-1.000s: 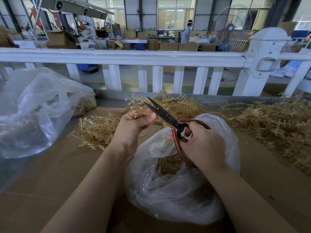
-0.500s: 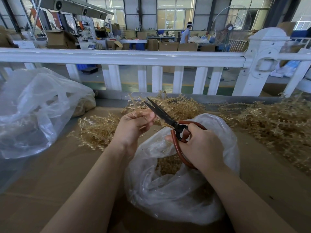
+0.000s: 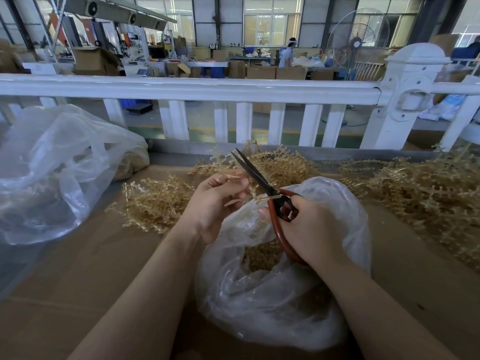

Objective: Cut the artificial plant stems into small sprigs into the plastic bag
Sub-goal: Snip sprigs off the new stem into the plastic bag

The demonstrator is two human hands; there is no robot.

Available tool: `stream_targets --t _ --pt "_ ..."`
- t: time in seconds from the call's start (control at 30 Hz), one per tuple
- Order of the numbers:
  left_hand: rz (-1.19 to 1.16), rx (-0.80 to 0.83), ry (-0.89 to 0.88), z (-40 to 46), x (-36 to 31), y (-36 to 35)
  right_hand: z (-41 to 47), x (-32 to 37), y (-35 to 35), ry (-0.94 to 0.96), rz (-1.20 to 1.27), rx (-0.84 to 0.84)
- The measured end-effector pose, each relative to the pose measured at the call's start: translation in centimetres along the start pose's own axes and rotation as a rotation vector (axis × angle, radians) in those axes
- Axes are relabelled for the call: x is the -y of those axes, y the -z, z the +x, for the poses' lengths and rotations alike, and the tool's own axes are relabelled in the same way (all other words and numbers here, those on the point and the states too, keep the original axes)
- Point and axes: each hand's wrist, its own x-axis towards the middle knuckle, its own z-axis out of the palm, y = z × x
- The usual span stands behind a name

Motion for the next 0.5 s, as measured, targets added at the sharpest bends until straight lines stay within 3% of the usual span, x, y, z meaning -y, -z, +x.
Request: stream_targets --t 0.5 --pt "0.017 -0.100 -0.034 0.33 0.15 0.24 -0.06 0.06 0.09 0.016 -0.116 -0.002"
